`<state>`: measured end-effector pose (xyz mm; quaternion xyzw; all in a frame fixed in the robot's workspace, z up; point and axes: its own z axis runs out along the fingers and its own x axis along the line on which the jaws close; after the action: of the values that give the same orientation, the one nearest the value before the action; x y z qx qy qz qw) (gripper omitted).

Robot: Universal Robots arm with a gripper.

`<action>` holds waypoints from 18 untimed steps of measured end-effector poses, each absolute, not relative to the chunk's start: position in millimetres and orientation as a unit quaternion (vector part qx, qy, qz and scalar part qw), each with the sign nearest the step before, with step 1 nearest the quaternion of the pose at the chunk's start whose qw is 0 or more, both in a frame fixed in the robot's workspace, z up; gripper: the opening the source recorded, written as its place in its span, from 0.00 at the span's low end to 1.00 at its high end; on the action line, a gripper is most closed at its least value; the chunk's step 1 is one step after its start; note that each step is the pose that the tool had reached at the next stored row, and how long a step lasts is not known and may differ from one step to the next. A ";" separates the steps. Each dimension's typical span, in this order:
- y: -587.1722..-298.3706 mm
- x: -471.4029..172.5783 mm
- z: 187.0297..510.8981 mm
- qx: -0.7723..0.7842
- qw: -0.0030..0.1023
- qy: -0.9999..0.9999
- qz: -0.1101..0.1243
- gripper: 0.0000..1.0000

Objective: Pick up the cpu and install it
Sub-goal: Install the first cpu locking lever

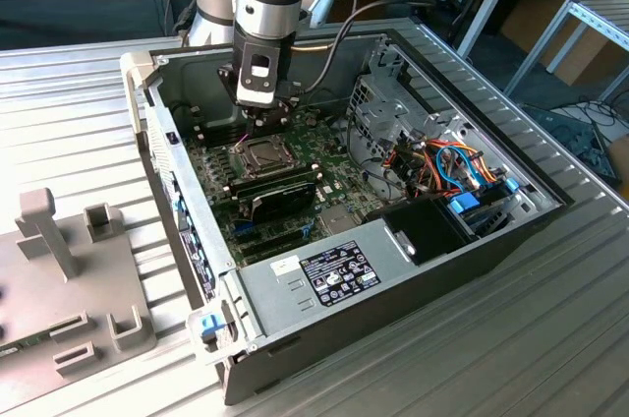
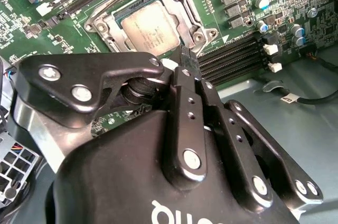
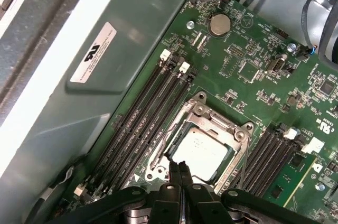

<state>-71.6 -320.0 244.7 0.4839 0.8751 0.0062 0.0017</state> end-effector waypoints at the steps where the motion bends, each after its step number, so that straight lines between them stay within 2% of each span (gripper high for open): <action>1: -320.0 -71.6 244.7 0.484 0.002 0.875 0.006 0.11; 18: -320.0 -71.6 244.7 0.454 0.001 0.891 0.006 0.11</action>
<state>-71.6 -320.0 244.7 0.4540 0.8910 0.0065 0.0014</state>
